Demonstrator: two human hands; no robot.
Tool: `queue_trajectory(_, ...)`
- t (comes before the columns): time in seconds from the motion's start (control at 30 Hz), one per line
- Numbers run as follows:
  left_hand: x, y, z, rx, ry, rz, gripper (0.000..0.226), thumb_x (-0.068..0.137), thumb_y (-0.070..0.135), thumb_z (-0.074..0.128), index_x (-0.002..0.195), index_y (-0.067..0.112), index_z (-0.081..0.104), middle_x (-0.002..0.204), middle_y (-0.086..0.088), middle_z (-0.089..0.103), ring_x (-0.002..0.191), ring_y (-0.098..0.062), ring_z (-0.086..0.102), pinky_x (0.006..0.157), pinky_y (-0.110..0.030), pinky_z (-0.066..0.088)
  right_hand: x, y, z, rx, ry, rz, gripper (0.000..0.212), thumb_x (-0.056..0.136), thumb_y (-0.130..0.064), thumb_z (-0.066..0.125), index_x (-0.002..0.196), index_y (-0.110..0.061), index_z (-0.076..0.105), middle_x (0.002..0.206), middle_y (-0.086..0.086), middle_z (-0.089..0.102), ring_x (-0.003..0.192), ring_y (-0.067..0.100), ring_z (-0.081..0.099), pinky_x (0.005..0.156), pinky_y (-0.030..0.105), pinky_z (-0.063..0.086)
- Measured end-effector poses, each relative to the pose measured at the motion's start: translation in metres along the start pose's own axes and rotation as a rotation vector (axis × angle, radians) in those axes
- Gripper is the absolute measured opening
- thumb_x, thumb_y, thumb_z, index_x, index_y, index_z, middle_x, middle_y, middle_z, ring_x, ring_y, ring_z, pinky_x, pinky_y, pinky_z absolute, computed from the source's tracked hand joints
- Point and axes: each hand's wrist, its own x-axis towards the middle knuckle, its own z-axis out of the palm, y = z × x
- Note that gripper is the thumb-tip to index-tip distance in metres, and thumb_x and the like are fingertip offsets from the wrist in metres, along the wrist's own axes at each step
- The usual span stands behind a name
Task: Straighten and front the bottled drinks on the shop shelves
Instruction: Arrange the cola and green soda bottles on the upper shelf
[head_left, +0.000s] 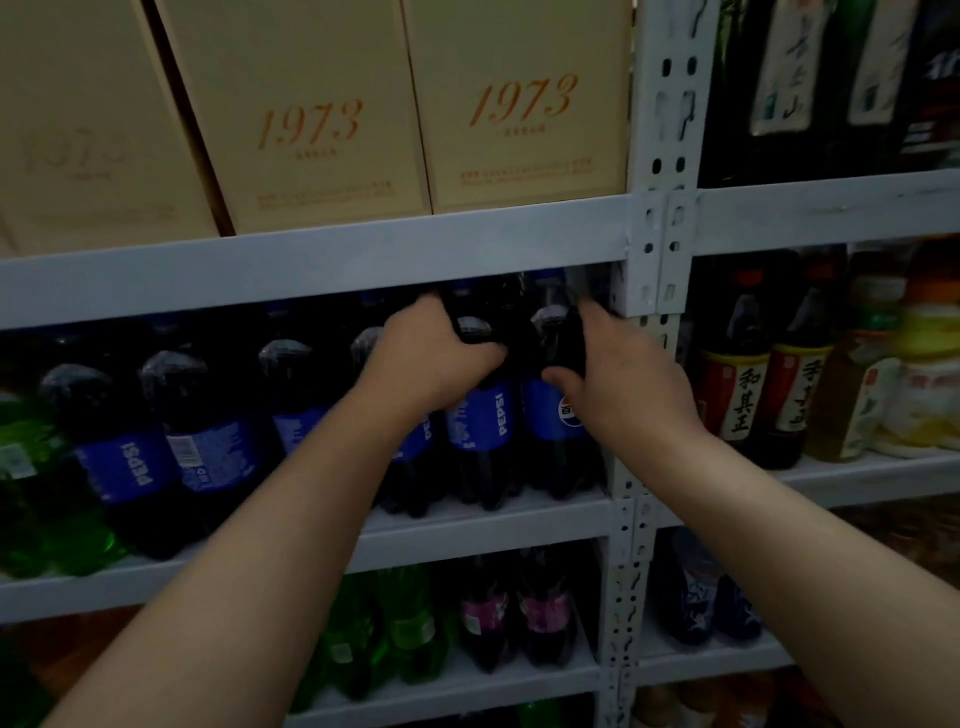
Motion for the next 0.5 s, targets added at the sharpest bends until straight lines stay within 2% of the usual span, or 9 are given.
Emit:
queue_trajectory(0.07, -0.005, -0.001, 0.014, 0.201, 0.151, 0.033, 0.070, 0.059, 0.060, 0.078, 0.107, 0.013, 0.056, 0.103, -0.001, 0.060, 0.093, -0.019, 0.060, 0.073, -0.028, 0.048, -0.002, 0.000, 0.001, 0.014, 0.004, 0.005, 0.062, 0.084, -0.039, 0.064, 0.136, -0.021, 0.035, 0.120, 0.005, 0.057, 0.104, 0.025, 0.056, 0.070, 0.030, 0.037)
queue_trajectory(0.1, -0.006, -0.001, 0.018, 0.270, 0.192, 0.027, 0.082, 0.056, 0.065, 0.078, 0.113, 0.011, 0.053, 0.111, -0.007, 0.056, 0.100, -0.024, 0.057, 0.074, -0.030, 0.044, -0.004, 0.001, 0.003, 0.025, 0.000, 0.008, 0.066, 0.085, -0.038, 0.064, 0.139, -0.021, 0.031, 0.123, 0.005, 0.056, 0.106, 0.026, 0.055, 0.072, 0.032, 0.039)
queue_trajectory(0.17, -0.007, 0.000, 0.023, 0.308, 0.228, 0.011, 0.089, 0.056, 0.064, 0.079, 0.119, 0.010, 0.049, 0.117, -0.011, 0.051, 0.105, -0.030, 0.055, 0.075, -0.034, 0.044, -0.013, 0.002, 0.007, 0.058, -0.029, 0.020, 0.075, 0.086, -0.034, 0.063, 0.145, -0.022, 0.020, 0.134, 0.005, 0.049, 0.114, 0.026, 0.050, 0.078, 0.037, 0.045)
queue_trajectory(0.27, -0.001, -0.005, 0.018, 0.278, 0.161, 0.061, 0.070, 0.061, 0.055, 0.081, 0.112, 0.015, 0.054, 0.112, -0.007, 0.058, 0.101, -0.026, 0.058, 0.077, -0.033, 0.048, -0.039, 0.005, 0.021, 0.090, -0.045, 0.046, 0.082, 0.088, -0.034, 0.061, 0.150, -0.021, 0.008, 0.151, 0.003, 0.030, 0.129, 0.022, 0.040, 0.093, 0.038, 0.044)
queue_trajectory(0.33, 0.002, -0.009, 0.007, 0.131, 0.013, 0.085, 0.044, 0.066, 0.039, 0.082, 0.100, 0.026, 0.058, 0.099, 0.007, 0.064, 0.093, -0.014, 0.062, 0.075, -0.026, 0.051, -0.062, 0.008, 0.033, 0.121, -0.033, 0.065, 0.081, 0.088, -0.034, 0.061, 0.150, -0.017, 0.011, 0.153, 0.003, 0.027, 0.135, 0.020, 0.033, 0.100, 0.036, 0.039)
queue_trajectory(0.4, 0.003, -0.012, -0.001, -0.007, -0.091, 0.086, 0.037, 0.071, 0.025, 0.080, 0.095, 0.034, 0.054, 0.092, 0.017, 0.064, 0.084, -0.003, 0.063, 0.067, -0.016, 0.051, -0.086, 0.009, 0.047, 0.155, -0.052, 0.106, 0.080, 0.090, -0.036, 0.058, 0.150, -0.015, 0.011, 0.155, 0.002, 0.022, 0.139, 0.017, 0.026, 0.105, 0.030, 0.030)
queue_trajectory(0.43, 0.002, -0.013, 0.000, -0.010, -0.093, 0.087, 0.037, 0.072, 0.024, 0.078, 0.098, 0.033, 0.052, 0.096, 0.013, 0.065, 0.084, -0.003, 0.063, 0.067, -0.017, 0.051, -0.096, 0.009, 0.054, 0.179, -0.073, 0.136, 0.079, 0.091, -0.039, 0.055, 0.151, -0.016, 0.009, 0.156, 0.001, 0.019, 0.140, 0.015, 0.023, 0.106, 0.027, 0.025)
queue_trajectory(0.5, -0.001, -0.012, 0.008, 0.114, 0.032, 0.108, 0.048, 0.071, 0.038, 0.074, 0.111, 0.024, 0.052, 0.109, -0.001, 0.062, 0.097, -0.017, 0.060, 0.078, -0.027, 0.051, -0.113, 0.006, 0.066, 0.233, -0.108, 0.199, 0.079, 0.092, -0.042, 0.051, 0.151, -0.018, 0.004, 0.158, -0.004, 0.010, 0.141, 0.012, 0.019, 0.108, 0.026, 0.022)
